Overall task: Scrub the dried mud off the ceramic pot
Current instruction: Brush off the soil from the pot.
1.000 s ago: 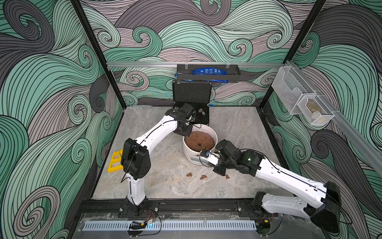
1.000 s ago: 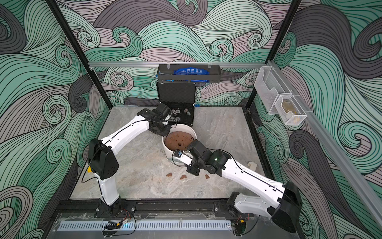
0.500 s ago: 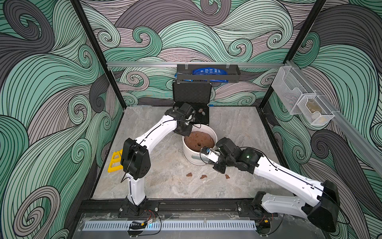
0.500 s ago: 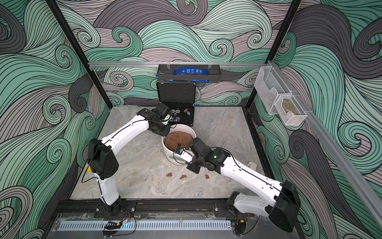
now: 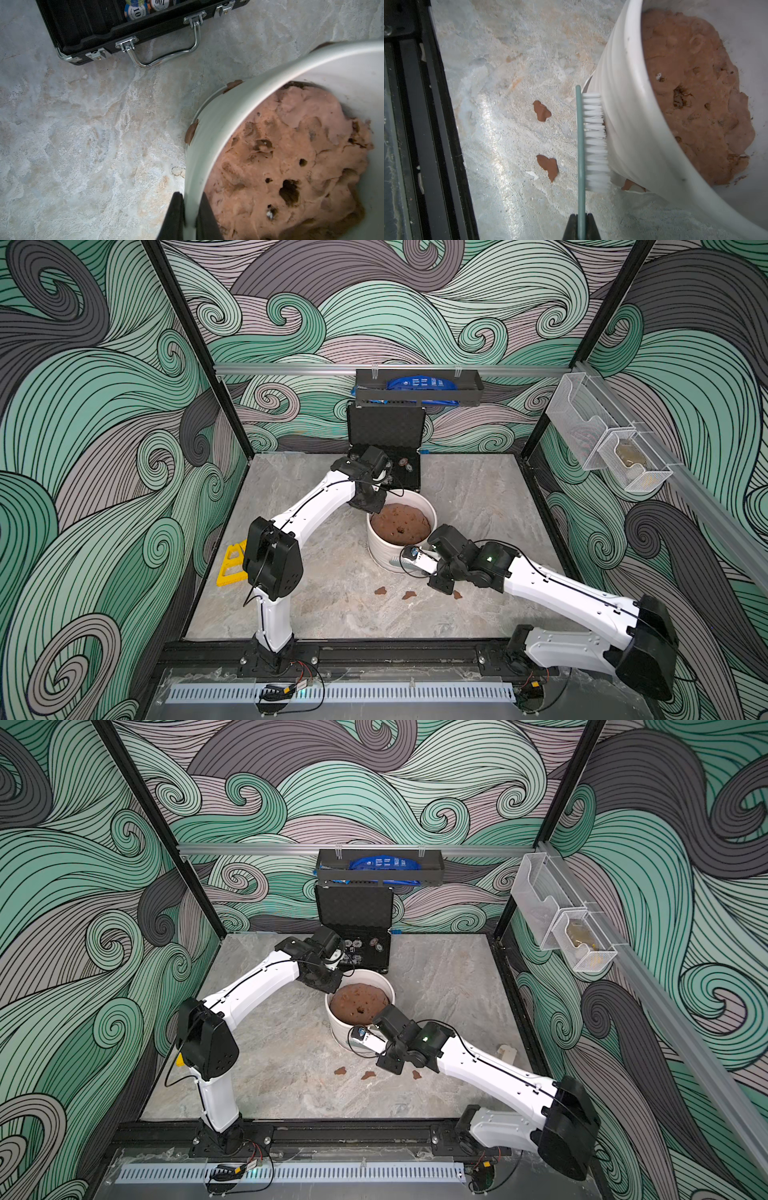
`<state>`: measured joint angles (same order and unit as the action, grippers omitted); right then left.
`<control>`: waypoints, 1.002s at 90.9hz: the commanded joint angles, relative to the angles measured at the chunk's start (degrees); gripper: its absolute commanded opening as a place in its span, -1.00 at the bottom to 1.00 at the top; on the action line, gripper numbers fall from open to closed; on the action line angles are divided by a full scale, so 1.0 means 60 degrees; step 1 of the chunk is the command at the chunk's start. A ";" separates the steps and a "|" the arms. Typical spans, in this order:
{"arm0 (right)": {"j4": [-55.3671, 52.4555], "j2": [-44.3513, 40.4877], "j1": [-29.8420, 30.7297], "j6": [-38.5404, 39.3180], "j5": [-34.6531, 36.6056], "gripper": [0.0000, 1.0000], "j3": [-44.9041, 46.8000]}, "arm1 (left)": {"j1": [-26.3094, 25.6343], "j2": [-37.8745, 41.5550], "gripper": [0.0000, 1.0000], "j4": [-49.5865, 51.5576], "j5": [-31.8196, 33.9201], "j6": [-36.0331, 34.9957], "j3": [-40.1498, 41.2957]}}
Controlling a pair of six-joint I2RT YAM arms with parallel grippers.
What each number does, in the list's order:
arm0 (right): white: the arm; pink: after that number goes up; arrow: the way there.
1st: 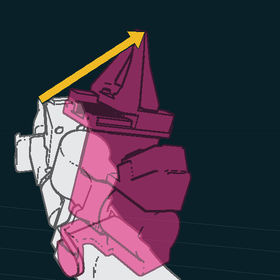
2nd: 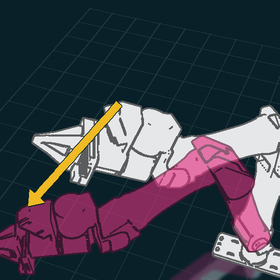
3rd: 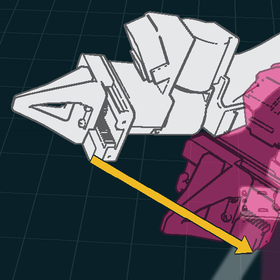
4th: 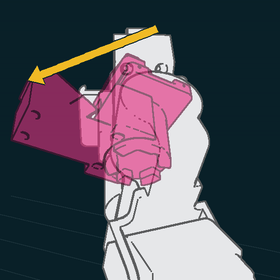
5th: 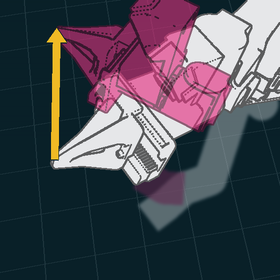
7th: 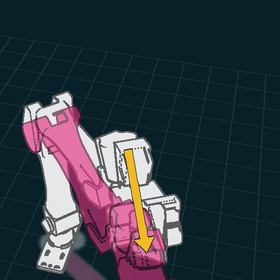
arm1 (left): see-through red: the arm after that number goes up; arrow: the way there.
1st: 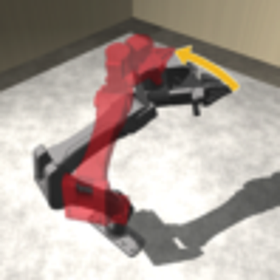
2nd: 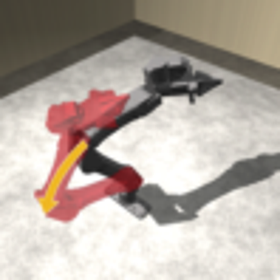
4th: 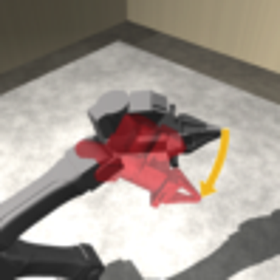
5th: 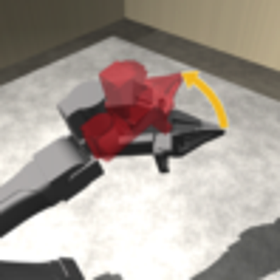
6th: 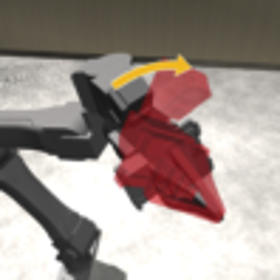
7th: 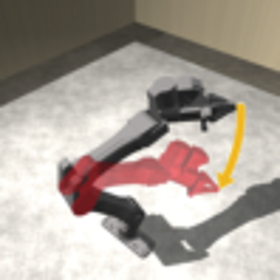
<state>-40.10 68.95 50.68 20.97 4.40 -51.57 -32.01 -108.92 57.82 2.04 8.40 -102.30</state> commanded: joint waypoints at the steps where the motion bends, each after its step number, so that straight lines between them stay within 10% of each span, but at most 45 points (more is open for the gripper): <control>1: -0.0119 -0.0218 0.0079 0.0136 0.0036 -1.00 -0.0158 | 0.0147 -0.0243 -0.91 0.0085 -0.0397 -0.0426 -0.0348; 61: 0.0228 -0.1028 -0.0125 0.0432 -0.1362 -1.00 -0.0216 | 0.0365 -0.0634 -0.78 0.0055 -0.0960 -0.2340 -0.0951; 91: 0.0212 -0.1029 -0.0192 0.0446 -0.1382 -1.00 -0.0231 | 0.0368 0.0064 -0.04 0.0301 -0.0890 -0.1532 -0.1200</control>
<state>-39.53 63.72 49.80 23.40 -2.20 -52.34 -30.13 -111.42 58.22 -1.98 -2.66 -107.20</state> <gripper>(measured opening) 0.081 0.420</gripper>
